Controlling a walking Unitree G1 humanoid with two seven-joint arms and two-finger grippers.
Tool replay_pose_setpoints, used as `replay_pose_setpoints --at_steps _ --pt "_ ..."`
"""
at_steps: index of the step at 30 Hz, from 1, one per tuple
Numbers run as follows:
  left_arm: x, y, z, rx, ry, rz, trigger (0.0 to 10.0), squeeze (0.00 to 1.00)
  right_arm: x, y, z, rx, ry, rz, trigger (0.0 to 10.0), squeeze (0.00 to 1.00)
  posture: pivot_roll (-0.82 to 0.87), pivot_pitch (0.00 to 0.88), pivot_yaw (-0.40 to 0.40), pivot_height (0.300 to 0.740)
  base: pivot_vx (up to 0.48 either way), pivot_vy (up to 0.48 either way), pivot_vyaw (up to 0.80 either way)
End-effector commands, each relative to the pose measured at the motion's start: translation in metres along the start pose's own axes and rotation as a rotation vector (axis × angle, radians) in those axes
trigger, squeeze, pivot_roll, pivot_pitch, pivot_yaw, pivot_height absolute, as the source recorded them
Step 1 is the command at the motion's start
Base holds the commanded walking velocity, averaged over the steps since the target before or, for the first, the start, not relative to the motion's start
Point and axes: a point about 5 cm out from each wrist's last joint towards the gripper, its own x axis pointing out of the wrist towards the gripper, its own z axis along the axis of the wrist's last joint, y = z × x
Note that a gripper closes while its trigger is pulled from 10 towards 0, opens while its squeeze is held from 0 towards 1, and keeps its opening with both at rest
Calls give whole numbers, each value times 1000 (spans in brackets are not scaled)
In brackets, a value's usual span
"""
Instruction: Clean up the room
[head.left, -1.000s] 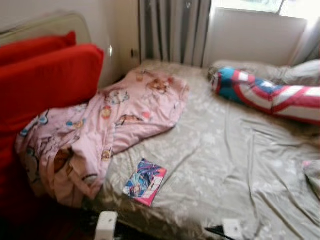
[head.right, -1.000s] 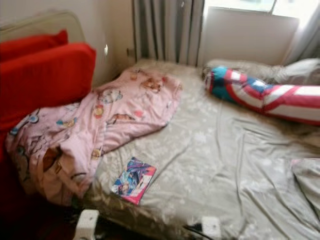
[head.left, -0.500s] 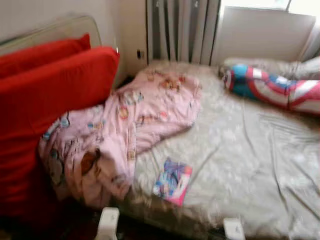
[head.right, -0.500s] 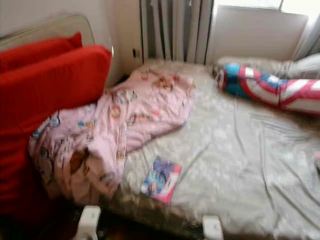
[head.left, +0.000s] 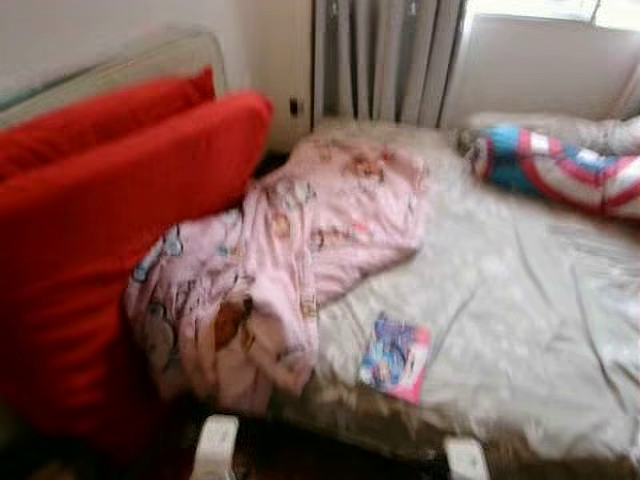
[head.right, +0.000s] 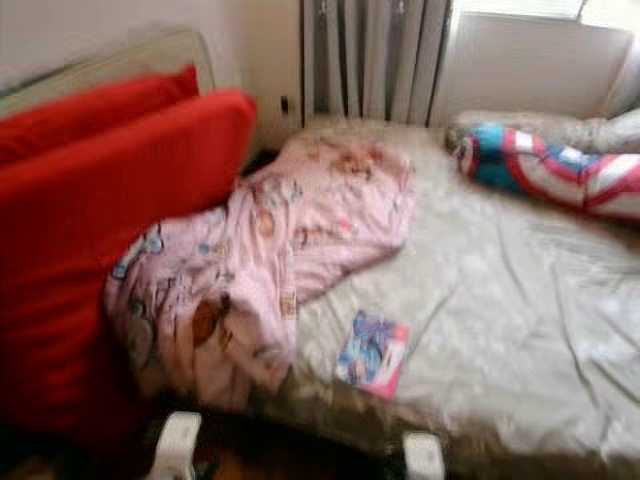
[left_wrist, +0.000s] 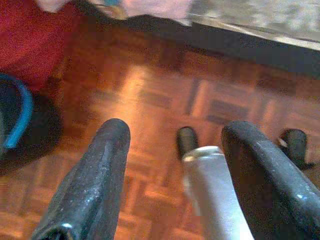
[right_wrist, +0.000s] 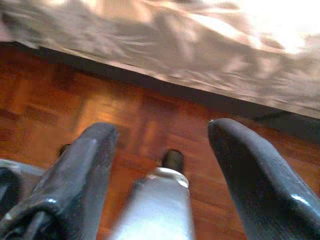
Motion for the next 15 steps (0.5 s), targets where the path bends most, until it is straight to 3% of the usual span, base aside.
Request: replay_pose_setpoints --at_steps 1,15 --pt "0 -10 2 -11 -15 -24 10000 0 -2 -11 -2 -7 3 -28 10000 0 -51 0 3 740 0 0 0" --pt "0 -9 2 -6 -12 -33 10000 0 -2 -9 -2 -2 -3 -22 10000 0 -49 0 9 740 0 0 0"
